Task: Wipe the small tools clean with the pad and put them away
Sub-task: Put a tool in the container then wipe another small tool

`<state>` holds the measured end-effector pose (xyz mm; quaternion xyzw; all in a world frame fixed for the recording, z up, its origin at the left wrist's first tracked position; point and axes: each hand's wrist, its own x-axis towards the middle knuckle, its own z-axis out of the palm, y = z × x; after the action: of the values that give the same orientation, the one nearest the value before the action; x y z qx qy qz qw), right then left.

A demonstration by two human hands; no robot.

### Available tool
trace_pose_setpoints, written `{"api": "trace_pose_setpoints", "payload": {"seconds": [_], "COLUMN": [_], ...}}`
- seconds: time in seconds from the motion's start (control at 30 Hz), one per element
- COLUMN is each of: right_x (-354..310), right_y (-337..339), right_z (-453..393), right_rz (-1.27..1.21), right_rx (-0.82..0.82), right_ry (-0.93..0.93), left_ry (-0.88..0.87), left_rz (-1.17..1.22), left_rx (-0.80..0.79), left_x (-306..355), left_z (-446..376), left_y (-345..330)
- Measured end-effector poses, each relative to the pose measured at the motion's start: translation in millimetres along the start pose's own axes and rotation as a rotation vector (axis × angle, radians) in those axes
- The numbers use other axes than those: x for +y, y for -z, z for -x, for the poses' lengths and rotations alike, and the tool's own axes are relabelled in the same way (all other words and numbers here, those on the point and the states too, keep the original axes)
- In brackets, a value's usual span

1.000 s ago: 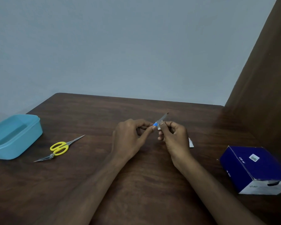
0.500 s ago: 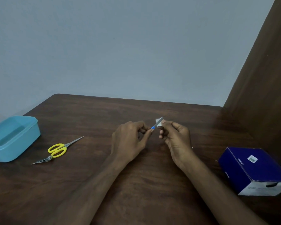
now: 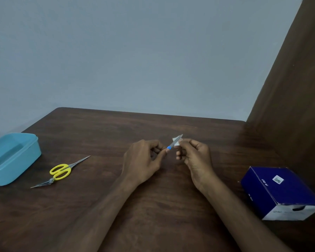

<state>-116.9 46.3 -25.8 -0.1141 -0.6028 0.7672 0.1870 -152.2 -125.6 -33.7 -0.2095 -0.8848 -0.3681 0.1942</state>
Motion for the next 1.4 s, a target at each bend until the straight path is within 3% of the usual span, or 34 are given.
{"api": "trace_pose_setpoints", "payload": {"seconds": [0.27, 0.37, 0.63, 0.97, 1.13, 1.27, 1.4], "right_x": [-5, -1, 4, -2, 4, -3, -9], "right_y": [8, 13, 7, 19, 13, 6, 7], "right_z": [-10, -11, -3, -13, -6, -1, 0], "right_rz": [-0.043, 0.08, 0.233, 0.181, 0.218, -0.006, -0.142], "right_rx": [0.138, 0.239, 0.122, 0.306, 0.164, 0.026, 0.02], "right_ry": [0.072, 0.181, 0.261, 0.26, 0.151, 0.028, -0.03], "left_ry": [0.026, 0.041, 0.064, -0.004, 0.029, 0.051, 0.059], "left_rz": [0.003, 0.03, 0.12, 0.144, 0.184, 0.174, 0.16], "left_rx": [-0.07, -0.076, -0.08, -0.153, -0.1, -0.119, -0.153], "left_x": [0, -1, 4, 4, 4, 3, 4], "left_z": [0, -1, -1, 0, -1, -1, -1], "left_y": [1, 1, 4, 5, 4, 4, 5]}}
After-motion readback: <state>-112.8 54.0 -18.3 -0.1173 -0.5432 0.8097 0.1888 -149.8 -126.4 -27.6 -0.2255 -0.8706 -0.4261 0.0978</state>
